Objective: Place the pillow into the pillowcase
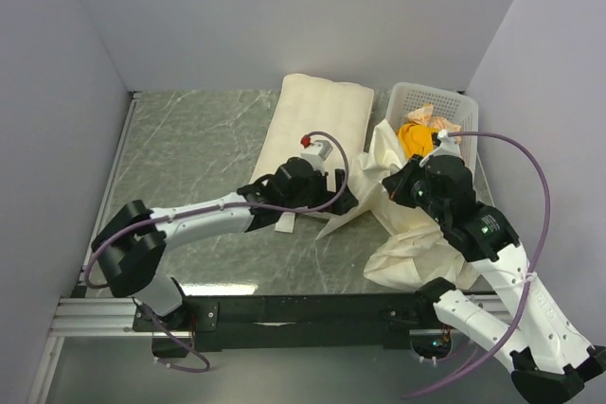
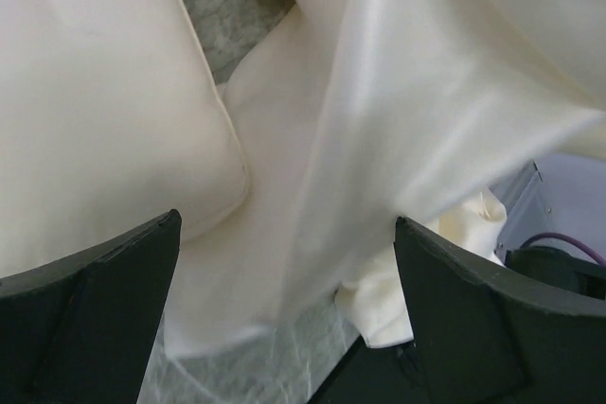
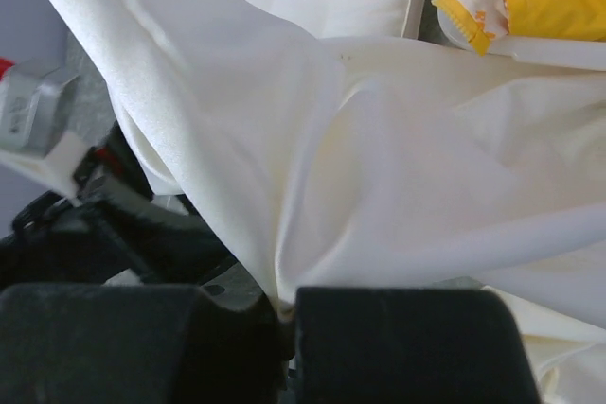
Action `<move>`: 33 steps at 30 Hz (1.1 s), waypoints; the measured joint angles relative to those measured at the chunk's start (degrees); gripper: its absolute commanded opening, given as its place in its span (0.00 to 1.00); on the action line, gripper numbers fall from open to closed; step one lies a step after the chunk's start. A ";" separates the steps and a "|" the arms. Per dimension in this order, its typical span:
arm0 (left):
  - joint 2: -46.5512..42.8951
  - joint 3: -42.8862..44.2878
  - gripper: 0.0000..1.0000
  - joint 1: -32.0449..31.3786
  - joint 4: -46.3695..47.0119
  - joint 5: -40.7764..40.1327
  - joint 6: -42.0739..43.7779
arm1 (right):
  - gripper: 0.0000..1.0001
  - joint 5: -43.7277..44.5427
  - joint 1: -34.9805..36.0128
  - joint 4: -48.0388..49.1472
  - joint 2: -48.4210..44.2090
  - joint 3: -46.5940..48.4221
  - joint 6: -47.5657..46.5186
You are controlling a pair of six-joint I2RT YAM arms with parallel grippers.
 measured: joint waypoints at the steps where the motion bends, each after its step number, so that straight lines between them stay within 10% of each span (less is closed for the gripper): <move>1: 1.90 0.61 0.95 -0.20 1.53 0.42 0.07 | 0.00 0.09 0.00 -0.46 -0.17 0.31 -0.15; 3: 5.03 1.51 0.87 -0.48 3.91 1.53 0.07 | 0.00 0.31 0.00 -1.68 -0.42 0.83 -0.46; 10: 7.72 1.95 0.01 -2.14 7.89 3.63 -1.81 | 0.00 0.63 0.00 -3.28 0.00 2.23 -1.03; 24: -24.09 -1.44 0.01 -2.32 -13.66 -21.53 -9.42 | 0.00 -1.31 0.76 0.17 10.01 8.24 -1.81; 33: -46.01 -1.31 0.01 0.52 -39.91 -40.57 -17.86 | 0.00 -5.18 15.17 7.67 33.40 26.21 -1.57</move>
